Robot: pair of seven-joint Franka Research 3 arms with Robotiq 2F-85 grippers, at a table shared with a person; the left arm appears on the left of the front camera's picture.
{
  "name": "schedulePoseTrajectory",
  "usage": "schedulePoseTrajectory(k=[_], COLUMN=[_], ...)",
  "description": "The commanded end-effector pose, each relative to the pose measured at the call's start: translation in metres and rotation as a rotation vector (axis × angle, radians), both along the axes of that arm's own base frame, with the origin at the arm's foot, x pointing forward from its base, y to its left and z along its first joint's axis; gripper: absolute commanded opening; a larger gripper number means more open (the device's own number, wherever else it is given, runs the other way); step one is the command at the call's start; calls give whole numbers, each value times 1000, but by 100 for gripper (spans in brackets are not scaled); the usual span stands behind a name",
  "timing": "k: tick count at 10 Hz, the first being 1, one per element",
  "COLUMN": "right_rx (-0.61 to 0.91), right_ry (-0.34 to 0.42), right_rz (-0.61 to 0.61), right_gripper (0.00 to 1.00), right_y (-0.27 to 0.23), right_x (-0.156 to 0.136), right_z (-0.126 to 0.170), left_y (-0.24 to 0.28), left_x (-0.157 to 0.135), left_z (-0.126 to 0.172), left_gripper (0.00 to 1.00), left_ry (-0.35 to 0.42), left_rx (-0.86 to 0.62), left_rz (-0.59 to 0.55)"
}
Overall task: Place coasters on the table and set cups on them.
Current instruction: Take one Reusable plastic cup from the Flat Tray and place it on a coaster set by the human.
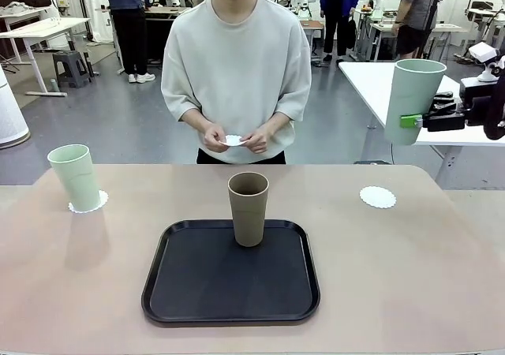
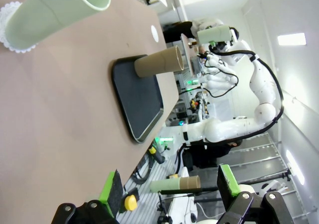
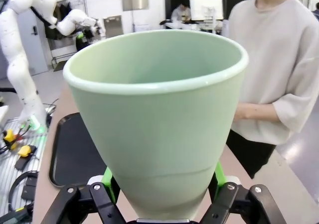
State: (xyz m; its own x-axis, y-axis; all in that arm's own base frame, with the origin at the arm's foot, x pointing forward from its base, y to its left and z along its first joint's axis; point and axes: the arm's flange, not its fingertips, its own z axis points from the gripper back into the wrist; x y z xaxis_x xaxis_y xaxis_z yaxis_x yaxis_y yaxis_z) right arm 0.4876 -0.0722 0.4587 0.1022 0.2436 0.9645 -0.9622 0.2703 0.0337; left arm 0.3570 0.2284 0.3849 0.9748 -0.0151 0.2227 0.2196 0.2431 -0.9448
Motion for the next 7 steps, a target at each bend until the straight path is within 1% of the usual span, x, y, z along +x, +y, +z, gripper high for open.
schedulePoseTrajectory(k=[1, 3, 4, 7], right_rx=[-9, 4, -5, 4], right_ry=[-1, -14, -30, -16], right_rz=[176, 229, 230, 242], right_gripper=[82, 82, 82, 82], right_y=[-14, -39, -47, -57], right_x=[8, 23, 35, 64], right_z=[-20, -50, -69, -110], left_y=[1, 1, 1, 1], left_x=[-1, -1, -1, -1], left_z=[2, 2, 2, 2], left_gripper=[100, 100, 100, 100], left_ry=[6, 6, 6, 6], left_rx=[5, 5, 5, 5], left_rz=[6, 6, 6, 6])
